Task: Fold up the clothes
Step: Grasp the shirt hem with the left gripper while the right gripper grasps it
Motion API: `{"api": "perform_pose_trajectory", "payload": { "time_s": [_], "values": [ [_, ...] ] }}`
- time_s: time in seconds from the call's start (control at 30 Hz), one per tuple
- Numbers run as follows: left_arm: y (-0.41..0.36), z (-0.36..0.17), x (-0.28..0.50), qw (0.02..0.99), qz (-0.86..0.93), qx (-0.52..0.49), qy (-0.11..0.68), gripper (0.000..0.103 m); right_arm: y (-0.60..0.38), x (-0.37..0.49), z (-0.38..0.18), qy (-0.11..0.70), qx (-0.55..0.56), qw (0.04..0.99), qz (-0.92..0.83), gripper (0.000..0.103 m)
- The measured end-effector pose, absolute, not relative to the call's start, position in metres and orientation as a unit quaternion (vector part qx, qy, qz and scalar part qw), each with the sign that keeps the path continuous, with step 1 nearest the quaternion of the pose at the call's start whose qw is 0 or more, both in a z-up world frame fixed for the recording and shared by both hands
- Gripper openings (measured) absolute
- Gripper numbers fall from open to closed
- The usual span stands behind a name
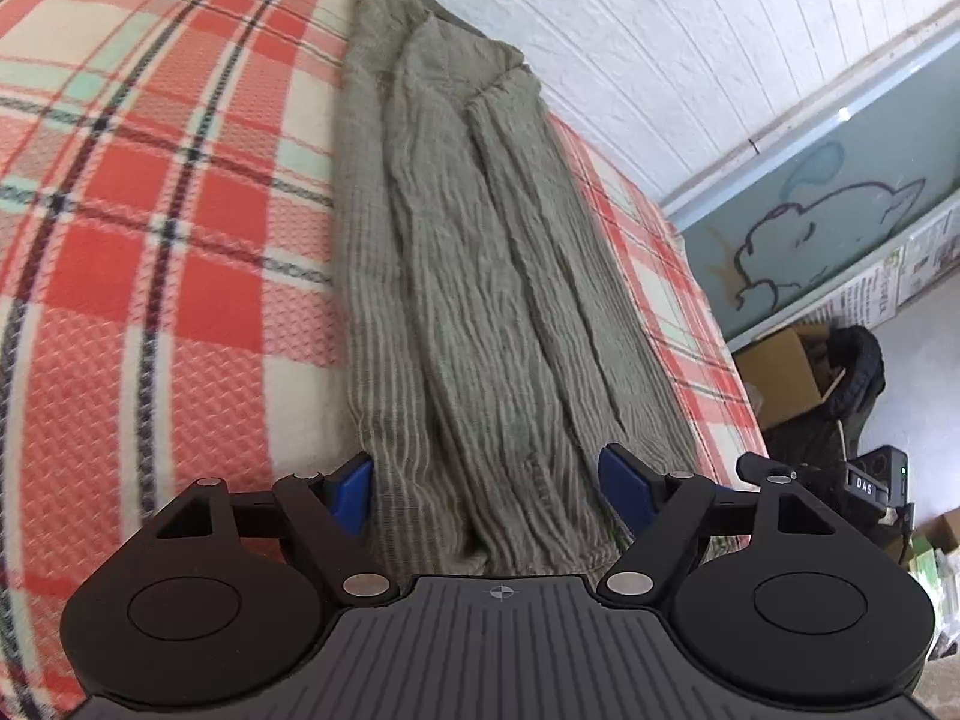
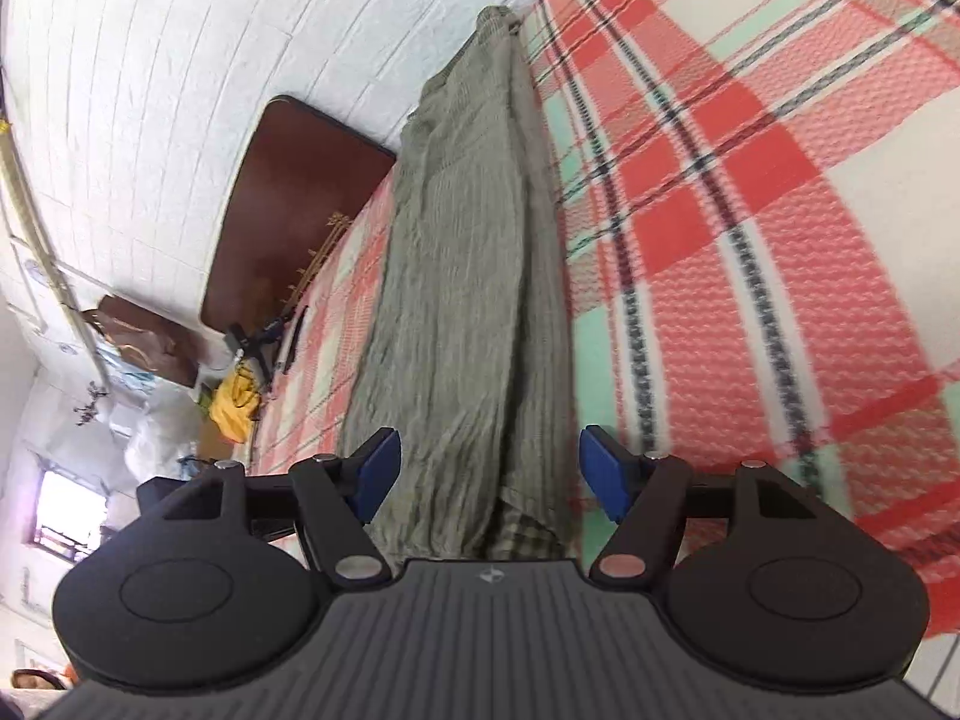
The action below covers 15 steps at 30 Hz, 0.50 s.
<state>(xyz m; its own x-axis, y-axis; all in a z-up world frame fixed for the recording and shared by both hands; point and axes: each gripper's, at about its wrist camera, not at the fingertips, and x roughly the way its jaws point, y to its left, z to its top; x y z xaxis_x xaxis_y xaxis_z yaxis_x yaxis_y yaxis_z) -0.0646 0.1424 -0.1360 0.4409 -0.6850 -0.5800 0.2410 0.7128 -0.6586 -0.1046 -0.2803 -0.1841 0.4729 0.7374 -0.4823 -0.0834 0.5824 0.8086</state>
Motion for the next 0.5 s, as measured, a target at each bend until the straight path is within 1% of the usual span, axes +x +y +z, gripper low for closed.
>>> {"api": "perform_pose_trajectory", "payload": {
  "time_s": [0.13, 0.27, 0.33, 0.5],
  "values": [
    [0.136, -0.134, -0.082, 0.815, -0.303, -0.218, 0.444, 0.08, -0.273, -0.112, -0.184, 0.444, 0.354, 0.77, 0.293, 0.07],
    [0.144, -0.137, -0.102, 0.808, -0.307, -0.235, 0.444, 0.081, -0.274, -0.125, -0.184, 0.455, 0.348, 0.756, 0.317, 0.069],
    [0.146, -0.139, -0.105, 0.808, -0.305, -0.246, 0.44, 0.082, -0.275, -0.126, -0.185, 0.453, 0.356, 0.753, 0.318, 0.069],
    [0.149, -0.144, -0.09, 0.796, -0.297, -0.288, 0.442, 0.083, -0.276, -0.112, -0.193, 0.445, 0.421, 0.734, 0.292, 0.069]
  ]
}}
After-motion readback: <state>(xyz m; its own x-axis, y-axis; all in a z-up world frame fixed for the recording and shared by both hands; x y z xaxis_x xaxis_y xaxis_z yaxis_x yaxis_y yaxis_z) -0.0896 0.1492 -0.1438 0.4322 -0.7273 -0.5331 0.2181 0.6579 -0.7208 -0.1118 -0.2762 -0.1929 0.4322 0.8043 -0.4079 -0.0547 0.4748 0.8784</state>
